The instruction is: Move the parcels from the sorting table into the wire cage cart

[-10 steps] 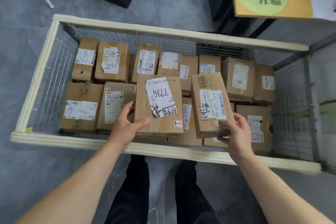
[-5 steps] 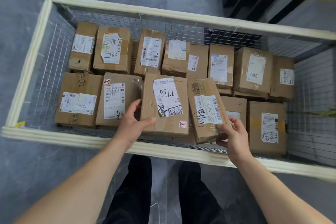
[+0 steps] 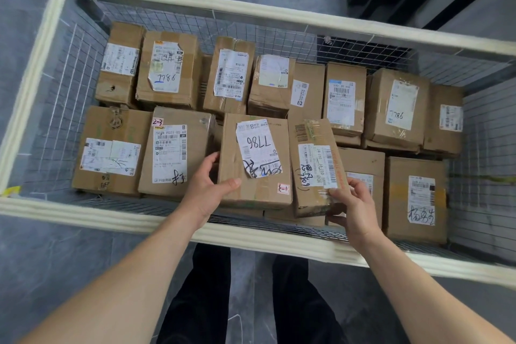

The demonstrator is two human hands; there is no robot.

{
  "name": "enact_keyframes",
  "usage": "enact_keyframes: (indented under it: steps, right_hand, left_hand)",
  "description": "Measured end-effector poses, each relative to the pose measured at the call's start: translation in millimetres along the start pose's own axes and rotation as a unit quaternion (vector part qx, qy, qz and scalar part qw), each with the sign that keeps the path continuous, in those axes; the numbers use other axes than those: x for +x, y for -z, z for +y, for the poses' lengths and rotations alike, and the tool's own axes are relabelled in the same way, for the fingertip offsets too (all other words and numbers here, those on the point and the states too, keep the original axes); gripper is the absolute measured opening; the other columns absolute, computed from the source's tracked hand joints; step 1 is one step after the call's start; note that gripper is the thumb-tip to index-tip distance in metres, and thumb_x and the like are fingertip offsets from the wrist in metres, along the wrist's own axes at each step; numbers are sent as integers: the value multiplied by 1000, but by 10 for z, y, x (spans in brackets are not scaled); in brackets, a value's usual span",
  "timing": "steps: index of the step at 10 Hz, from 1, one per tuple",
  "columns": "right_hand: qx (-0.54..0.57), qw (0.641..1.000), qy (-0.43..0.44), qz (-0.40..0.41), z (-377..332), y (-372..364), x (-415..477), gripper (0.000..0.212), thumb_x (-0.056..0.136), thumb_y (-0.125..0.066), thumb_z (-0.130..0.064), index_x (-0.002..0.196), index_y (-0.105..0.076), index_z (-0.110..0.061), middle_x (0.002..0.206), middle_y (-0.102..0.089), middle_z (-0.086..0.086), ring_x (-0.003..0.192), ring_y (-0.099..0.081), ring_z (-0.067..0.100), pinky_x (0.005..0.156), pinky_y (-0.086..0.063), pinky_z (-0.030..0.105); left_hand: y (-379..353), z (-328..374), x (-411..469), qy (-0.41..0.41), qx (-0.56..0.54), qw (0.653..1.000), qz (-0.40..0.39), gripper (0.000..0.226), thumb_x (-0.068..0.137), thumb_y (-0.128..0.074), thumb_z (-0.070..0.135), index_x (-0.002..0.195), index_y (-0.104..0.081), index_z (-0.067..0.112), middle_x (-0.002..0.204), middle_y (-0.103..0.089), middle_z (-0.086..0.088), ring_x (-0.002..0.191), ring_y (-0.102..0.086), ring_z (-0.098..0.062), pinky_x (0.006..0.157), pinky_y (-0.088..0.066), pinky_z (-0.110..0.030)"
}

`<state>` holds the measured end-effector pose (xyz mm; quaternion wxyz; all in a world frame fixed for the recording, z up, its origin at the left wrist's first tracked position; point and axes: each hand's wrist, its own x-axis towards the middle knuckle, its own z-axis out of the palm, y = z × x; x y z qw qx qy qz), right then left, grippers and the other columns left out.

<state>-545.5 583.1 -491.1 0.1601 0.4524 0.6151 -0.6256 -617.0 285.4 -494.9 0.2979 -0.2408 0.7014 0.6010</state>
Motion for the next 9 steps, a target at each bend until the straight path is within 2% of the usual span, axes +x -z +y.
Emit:
enact_keyframes:
  steps: [1,2,3,4,5,6,7,8,9]
  right_hand:
    - [-15,1000,-13,-22,28,-22,62,36,90,-66,-6,116,-54,-26,111,-73,3,93,-73,33,83,-58,57]
    - [-50,997,-36,-54,39,-69,103,50,89,-62,1,128,-54,-30,112,-74,1,94,-72,30,74,-60,49]
    - [-87,993,-44,-73,46,-110,130,57,88,-63,0,134,-52,-31,114,-73,-2,105,-68,29,85,-58,54]
    - [-131,988,-29,-82,27,-143,95,61,85,-66,-3,137,-51,-32,109,-74,-8,100,-68,23,80,-56,46]
    - [-150,984,-18,-95,14,-162,47,64,85,-67,-5,142,-50,-28,108,-75,-9,99,-68,16,79,-53,38]
    - [-159,981,-12,-107,-19,-176,17,66,88,-65,-4,147,-47,-27,112,-74,-7,97,-67,13,73,-47,27]
    - [-160,981,-2,-108,-56,-153,-23,65,88,-64,-4,147,-47,-25,111,-74,-7,95,-66,10,69,-44,23]
    - [-166,982,6,-85,-146,-114,-97,65,89,-67,-9,148,-46,-26,128,-65,1,107,-60,15,85,-45,33]
    - [-170,984,9,-58,-237,-82,-180,66,91,-68,-14,151,-44,-25,140,-56,8,118,-54,22,96,-44,42]
  left_hand:
    - [-30,-31,69,4,39,999,-3,83,82,-79,6,149,-38,33,133,-57,12,111,-60,-2,94,-53,-33]
    - [-61,-38,119,8,103,994,20,78,86,-69,-5,148,-41,32,108,-51,34,89,-55,18,73,-46,-15]
    - [-55,-42,149,15,145,989,33,76,88,-62,-7,150,-38,30,111,-51,28,89,-50,18,67,-41,-10]
    - [-37,-27,143,9,192,981,37,74,88,-59,-4,151,-37,29,139,-53,12,99,-56,5,64,-41,-11]
    - [-63,-3,106,-6,260,964,56,70,90,-60,2,152,-36,21,153,-43,0,128,-49,-17,95,-43,-23]
    - [-121,58,54,-12,328,943,63,59,91,-62,8,147,-44,15,145,-49,-7,124,-51,-25,97,-45,-36]
    - [-168,120,2,-33,389,918,65,42,91,-62,13,132,-55,13,134,-53,-7,112,-51,-23,84,-37,-29]
    - [-186,223,-59,-42,413,908,53,34,92,-63,19,126,-59,17,132,-53,-3,107,-51,-20,82,-37,-29]
    - [-193,379,-124,-52,421,904,48,37,93,-63,23,129,-57,18,133,-53,-1,103,-50,-16,78,-39,-30]
